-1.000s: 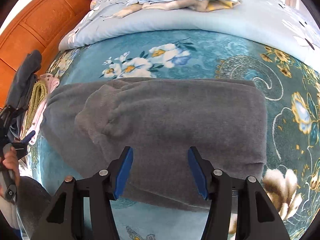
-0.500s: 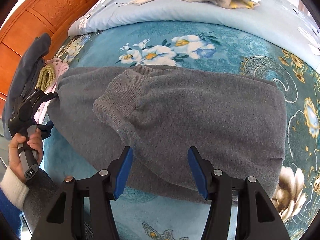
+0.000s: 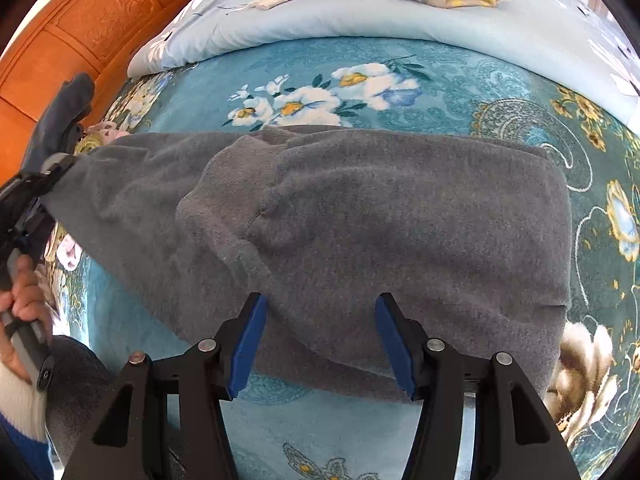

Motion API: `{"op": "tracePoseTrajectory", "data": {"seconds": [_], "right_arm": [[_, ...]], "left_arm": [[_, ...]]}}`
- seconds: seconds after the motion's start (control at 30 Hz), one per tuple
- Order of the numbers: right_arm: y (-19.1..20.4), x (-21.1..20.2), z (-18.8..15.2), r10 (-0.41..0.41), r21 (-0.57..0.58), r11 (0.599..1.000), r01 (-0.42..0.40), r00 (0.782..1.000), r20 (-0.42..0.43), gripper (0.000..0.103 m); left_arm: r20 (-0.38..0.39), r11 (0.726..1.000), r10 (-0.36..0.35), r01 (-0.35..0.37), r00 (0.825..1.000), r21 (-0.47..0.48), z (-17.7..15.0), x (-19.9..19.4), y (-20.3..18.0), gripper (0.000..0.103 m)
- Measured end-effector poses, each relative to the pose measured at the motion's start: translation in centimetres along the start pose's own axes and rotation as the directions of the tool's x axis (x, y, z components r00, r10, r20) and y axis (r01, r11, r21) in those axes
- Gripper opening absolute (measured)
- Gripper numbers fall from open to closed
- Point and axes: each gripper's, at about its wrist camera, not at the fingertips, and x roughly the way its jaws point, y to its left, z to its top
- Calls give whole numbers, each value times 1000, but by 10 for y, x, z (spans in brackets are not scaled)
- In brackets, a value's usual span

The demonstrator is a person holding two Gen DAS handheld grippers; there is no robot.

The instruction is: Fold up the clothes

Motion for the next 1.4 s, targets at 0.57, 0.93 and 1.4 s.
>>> {"op": "tracePoseTrajectory", "data": {"seconds": [0.57,0.93,1.4], "right_arm": [[-153,-61,-8,-183,467,878,110,976,115,58],[-97,-56,7,126,257,951,-171,976,180,58],[0,-51,-13,327,-19,945,-327,945,16,58]], "left_arm": [[-644,916,32,235,765,324,-176,90,-161,46],[-419,996,10,-48,908,-80,-106,44,-40,65],[-426,940,-52,-100,903,-326,-113,48,22,65]]}}
